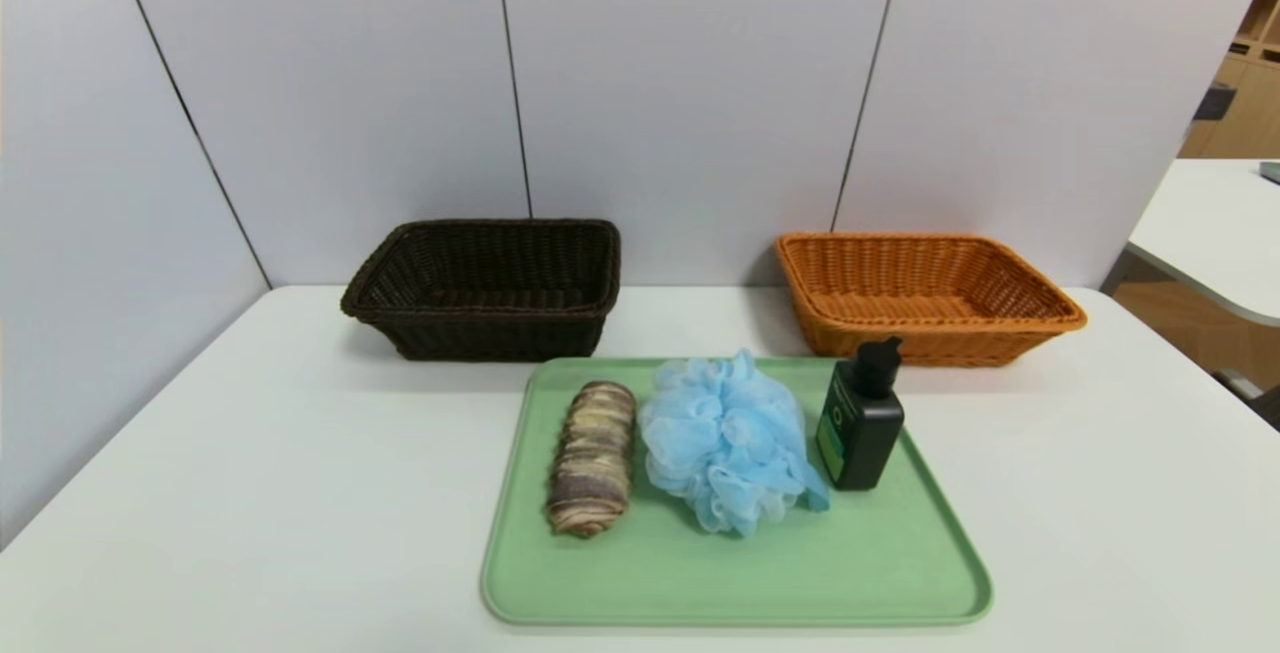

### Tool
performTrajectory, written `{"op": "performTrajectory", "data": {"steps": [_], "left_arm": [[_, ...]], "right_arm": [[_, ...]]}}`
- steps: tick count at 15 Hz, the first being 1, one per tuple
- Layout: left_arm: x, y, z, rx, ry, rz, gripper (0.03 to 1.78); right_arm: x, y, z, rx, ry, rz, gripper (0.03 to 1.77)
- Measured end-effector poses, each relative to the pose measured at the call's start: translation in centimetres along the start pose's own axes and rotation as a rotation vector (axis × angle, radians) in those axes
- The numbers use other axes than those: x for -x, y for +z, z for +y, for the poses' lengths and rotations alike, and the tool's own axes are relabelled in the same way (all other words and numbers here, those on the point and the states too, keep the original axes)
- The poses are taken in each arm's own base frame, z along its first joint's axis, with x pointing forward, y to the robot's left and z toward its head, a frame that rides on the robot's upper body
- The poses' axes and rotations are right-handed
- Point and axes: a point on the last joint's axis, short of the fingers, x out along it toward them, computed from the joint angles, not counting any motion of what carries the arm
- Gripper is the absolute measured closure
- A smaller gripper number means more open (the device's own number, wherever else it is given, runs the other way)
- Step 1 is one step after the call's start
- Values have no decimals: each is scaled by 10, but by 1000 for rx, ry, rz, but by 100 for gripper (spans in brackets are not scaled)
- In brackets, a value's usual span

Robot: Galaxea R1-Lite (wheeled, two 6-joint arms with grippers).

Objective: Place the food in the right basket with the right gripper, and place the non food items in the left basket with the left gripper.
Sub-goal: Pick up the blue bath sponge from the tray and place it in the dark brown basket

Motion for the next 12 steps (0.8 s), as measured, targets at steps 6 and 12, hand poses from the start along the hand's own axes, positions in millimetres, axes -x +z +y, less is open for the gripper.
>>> {"op": "performTrajectory", "data": {"steps": [6, 12], "left_arm": [[0, 0, 0, 0, 0, 1, 12], [-2, 21, 0, -38, 0, 51, 12]], "right_arm": [[0, 0, 0, 0, -1, 0, 10], [0, 0, 0, 0, 0, 0, 10]]}}
